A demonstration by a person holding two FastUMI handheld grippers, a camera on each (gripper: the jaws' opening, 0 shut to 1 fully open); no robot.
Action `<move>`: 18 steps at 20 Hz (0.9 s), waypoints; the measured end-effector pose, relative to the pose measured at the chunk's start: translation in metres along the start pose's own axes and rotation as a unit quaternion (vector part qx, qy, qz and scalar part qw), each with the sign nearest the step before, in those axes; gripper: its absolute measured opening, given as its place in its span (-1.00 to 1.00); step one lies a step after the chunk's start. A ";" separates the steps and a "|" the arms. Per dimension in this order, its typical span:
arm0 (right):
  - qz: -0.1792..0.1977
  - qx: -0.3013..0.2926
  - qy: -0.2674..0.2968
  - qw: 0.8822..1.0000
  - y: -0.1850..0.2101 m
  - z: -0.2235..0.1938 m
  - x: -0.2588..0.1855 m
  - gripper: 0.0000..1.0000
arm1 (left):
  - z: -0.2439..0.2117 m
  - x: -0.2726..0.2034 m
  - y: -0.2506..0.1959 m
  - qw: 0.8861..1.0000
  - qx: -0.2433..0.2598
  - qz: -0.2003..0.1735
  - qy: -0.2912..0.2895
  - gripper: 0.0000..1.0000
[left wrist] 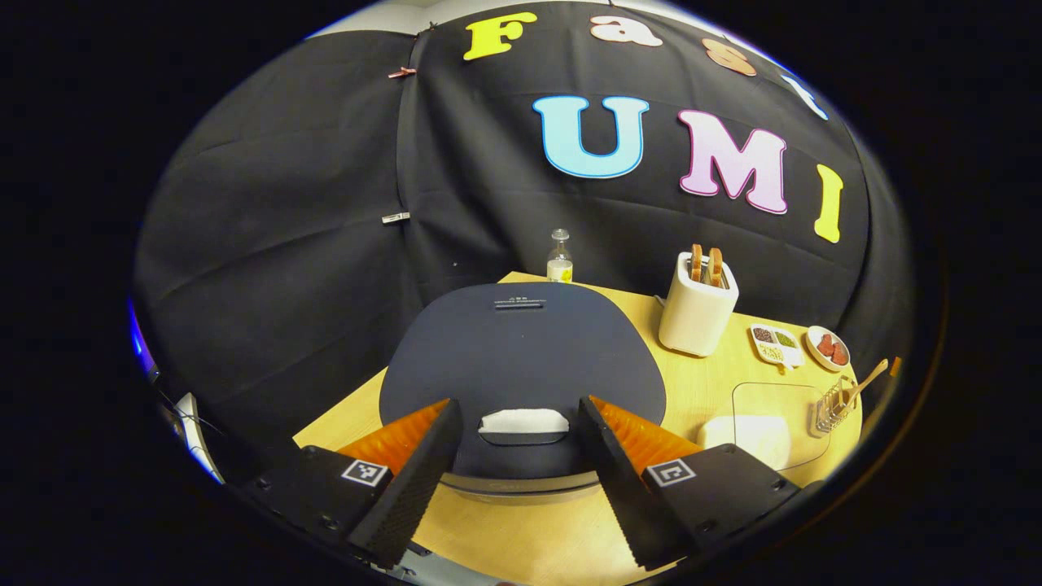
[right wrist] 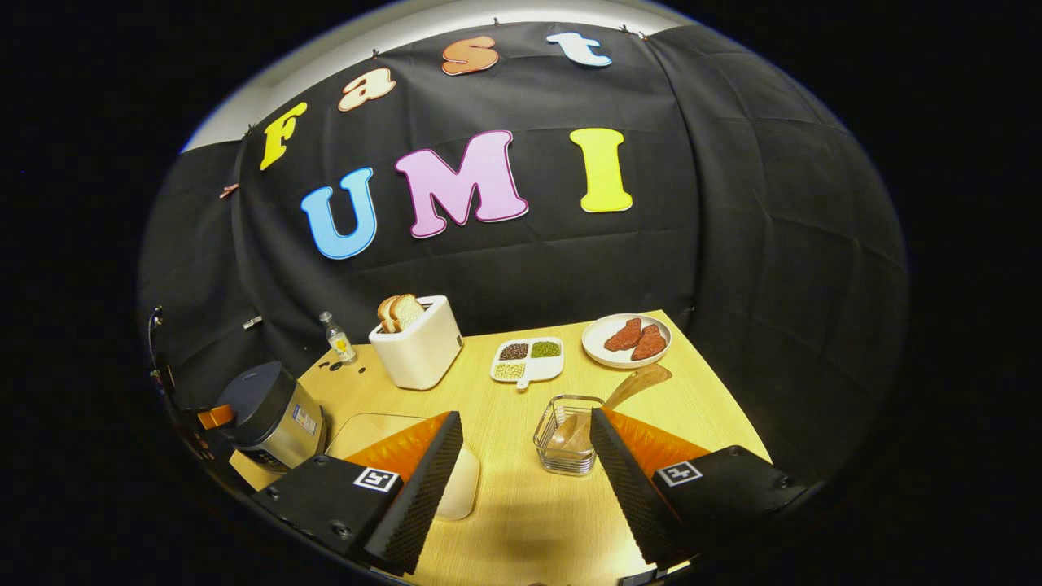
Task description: Close the left gripper, press the button to open the rice cooker; take a wooden spoon from the chopstick holder with the right hand, scoop a spoonful of rice and pour it into the rice cooker, then put the wooden spoon back into the chopstick holder.
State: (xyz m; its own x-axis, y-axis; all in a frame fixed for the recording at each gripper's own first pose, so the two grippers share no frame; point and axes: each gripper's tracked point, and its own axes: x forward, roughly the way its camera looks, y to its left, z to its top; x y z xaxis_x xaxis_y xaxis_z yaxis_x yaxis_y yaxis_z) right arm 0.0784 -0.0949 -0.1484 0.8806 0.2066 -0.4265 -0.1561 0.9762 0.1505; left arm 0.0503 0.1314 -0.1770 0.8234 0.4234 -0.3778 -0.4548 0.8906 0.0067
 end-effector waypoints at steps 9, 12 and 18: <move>0.032 -0.032 -0.048 0.998 0.002 0.033 -0.004 0.97 | 0.069 -0.082 -0.039 0.993 -0.004 -0.010 -0.114 0.91; 0.027 -0.031 -0.084 0.996 0.013 0.058 -0.025 0.97 | 0.093 -0.122 -0.064 0.985 0.000 -0.053 -0.163 0.91; -0.040 -0.026 -0.125 0.991 0.023 0.065 -0.091 0.97 | 0.098 -0.184 -0.088 0.970 0.011 -0.143 -0.194 0.90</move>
State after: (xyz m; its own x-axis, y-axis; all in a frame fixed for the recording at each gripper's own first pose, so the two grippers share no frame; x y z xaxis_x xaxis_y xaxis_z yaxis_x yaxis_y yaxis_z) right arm 0.0232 -0.0952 -0.0482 0.9733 0.1122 -0.2001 -0.0985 0.9922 0.0769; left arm -0.0282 -0.0082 -0.0172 0.9825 0.1858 0.0104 -0.1855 0.9823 -0.0255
